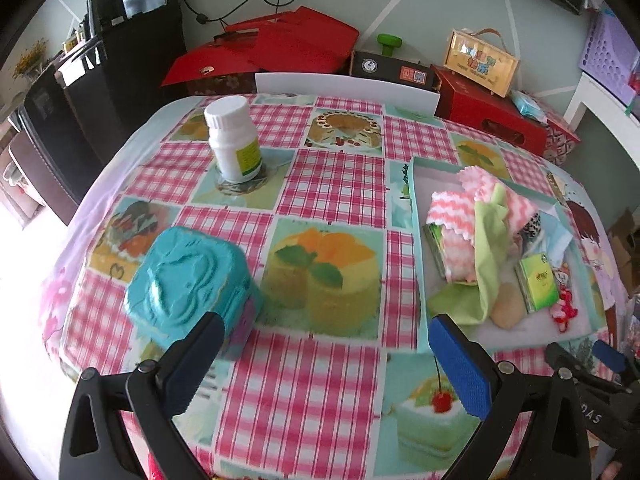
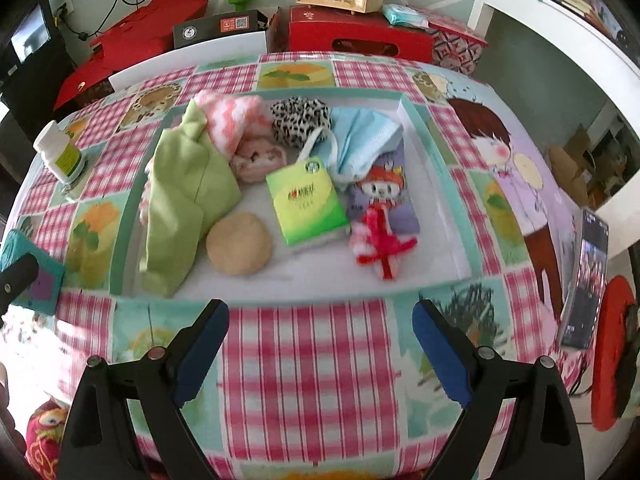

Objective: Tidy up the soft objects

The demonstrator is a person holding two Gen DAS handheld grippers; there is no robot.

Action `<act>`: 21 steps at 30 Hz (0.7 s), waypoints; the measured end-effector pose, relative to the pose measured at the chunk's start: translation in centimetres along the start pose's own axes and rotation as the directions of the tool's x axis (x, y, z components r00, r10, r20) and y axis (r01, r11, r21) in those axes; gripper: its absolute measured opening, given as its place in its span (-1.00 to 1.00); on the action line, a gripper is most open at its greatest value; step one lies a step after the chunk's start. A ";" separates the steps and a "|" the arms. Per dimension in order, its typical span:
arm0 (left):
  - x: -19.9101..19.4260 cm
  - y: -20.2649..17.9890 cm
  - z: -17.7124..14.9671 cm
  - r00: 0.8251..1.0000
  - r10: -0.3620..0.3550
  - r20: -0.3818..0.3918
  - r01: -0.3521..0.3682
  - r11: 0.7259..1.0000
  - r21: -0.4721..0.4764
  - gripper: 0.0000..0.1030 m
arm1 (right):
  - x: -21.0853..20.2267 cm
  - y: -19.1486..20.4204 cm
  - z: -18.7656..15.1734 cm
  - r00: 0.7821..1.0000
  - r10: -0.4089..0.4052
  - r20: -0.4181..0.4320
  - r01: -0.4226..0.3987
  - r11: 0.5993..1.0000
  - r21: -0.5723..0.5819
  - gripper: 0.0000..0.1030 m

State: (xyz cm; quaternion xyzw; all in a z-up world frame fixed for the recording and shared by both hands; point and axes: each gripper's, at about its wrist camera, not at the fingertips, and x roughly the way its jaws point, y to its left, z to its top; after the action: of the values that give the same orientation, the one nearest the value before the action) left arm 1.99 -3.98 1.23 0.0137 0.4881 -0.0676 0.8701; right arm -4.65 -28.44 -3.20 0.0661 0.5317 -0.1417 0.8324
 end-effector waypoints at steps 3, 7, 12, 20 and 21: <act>-0.9 0.2 -0.8 1.000 0.012 0.005 -0.012 1.000 0.011 1.00 | -0.5 -0.2 -0.8 1.000 0.004 -0.001 -0.003 1.000 0.004 0.81; -1.7 0.5 -1.5 1.000 0.024 0.008 -0.024 0.999 0.023 1.00 | -1.6 -0.3 -1.4 1.000 0.002 0.013 -0.002 1.000 0.002 0.81; -2.7 0.7 -2.3 0.999 0.031 0.017 -0.031 0.999 0.026 1.00 | -2.3 0.0 -2.0 1.000 0.003 0.016 -0.003 1.000 -0.011 0.81; -3.6 1.2 -3.1 0.999 0.044 0.014 -0.045 0.999 0.025 1.00 | -3.6 0.6 -2.6 0.999 0.010 0.032 -0.009 0.999 -0.032 0.81; -3.6 1.2 -3.1 0.999 0.045 0.015 -0.045 0.999 0.024 1.00 | -3.7 0.7 -2.6 0.999 0.011 0.034 -0.009 0.999 -0.035 0.81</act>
State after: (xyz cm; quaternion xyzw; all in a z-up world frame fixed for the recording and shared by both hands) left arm -2.34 -2.15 2.67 0.0347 0.4806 -0.0540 0.8746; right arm -8.16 -26.52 -0.97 0.0520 0.5194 -0.1295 0.8430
